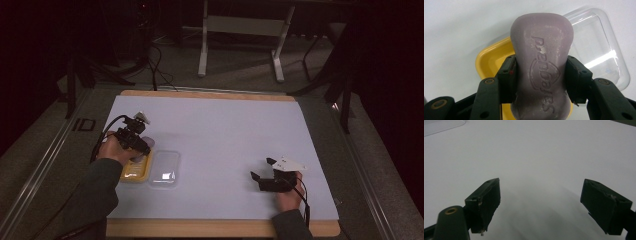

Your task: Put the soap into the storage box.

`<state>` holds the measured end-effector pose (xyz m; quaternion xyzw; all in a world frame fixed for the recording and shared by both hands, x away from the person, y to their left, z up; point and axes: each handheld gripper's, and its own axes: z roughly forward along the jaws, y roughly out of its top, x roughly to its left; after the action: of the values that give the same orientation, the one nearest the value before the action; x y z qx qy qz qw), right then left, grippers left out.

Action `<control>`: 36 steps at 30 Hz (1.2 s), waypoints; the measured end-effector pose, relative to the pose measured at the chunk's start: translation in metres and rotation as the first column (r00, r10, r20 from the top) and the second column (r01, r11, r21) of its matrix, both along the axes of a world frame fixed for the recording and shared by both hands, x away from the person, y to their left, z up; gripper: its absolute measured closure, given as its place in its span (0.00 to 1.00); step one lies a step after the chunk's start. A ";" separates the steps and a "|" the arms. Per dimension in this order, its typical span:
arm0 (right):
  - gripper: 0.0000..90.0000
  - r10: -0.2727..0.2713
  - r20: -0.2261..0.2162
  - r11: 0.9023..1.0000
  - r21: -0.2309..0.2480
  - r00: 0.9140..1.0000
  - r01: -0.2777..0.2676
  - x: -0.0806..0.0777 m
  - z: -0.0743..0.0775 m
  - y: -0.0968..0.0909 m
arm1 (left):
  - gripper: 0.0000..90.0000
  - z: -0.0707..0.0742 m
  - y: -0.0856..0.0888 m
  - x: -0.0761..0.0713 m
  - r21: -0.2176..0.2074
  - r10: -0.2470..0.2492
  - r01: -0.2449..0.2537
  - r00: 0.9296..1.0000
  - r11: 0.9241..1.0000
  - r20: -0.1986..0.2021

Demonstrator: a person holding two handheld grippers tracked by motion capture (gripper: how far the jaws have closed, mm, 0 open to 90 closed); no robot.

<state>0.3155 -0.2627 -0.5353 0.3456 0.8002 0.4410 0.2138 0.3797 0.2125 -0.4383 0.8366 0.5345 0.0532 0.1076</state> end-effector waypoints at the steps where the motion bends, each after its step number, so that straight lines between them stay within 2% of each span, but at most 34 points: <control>1: 0.18 0.000 -0.001 1.000 0.000 1.000 0.000 0.000 0.000 0.000 | 0.55 0.000 0.001 -0.001 -0.004 0.006 -0.006 1.000 1.000 0.002; 8: 0.18 -0.002 -0.001 1.000 0.001 1.000 0.002 0.000 0.000 0.000 | 0.55 0.002 0.009 -0.007 -0.014 0.039 -0.038 0.999 0.999 0.015; 14: 0.18 -0.003 -0.001 1.000 0.001 1.000 0.003 0.000 0.000 0.000 | 0.55 0.001 0.010 -0.011 -0.015 0.051 -0.051 0.999 0.999 0.010; 36: 0.18 -0.003 -0.002 1.000 0.002 1.000 0.003 0.000 0.000 0.000 | 0.55 -0.014 0.018 -0.022 -0.031 0.115 -0.115 0.993 0.993 0.002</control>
<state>0.3156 -0.2629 -0.5352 0.3473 0.7995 0.4412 0.2135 0.3578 0.2310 -0.4523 0.8026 0.5823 0.0528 0.1182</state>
